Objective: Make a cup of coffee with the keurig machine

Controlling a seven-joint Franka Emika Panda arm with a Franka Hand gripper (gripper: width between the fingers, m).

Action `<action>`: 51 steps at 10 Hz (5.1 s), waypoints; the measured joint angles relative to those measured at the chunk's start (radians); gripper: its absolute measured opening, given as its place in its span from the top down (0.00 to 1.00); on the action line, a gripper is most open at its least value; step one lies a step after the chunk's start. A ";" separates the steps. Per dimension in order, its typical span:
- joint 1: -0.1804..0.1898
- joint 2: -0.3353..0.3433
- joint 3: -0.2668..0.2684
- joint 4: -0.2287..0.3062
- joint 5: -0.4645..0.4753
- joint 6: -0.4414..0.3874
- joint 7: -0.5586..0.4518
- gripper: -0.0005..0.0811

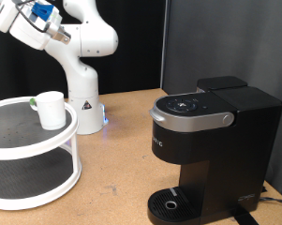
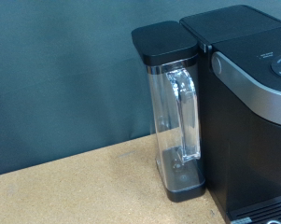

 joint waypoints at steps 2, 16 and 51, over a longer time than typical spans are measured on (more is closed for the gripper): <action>0.000 0.001 -0.003 -0.006 0.000 0.003 0.000 0.99; -0.076 0.014 -0.233 0.046 -0.227 -0.106 -0.149 0.99; -0.139 0.014 -0.301 -0.346 -0.094 0.515 -0.276 0.01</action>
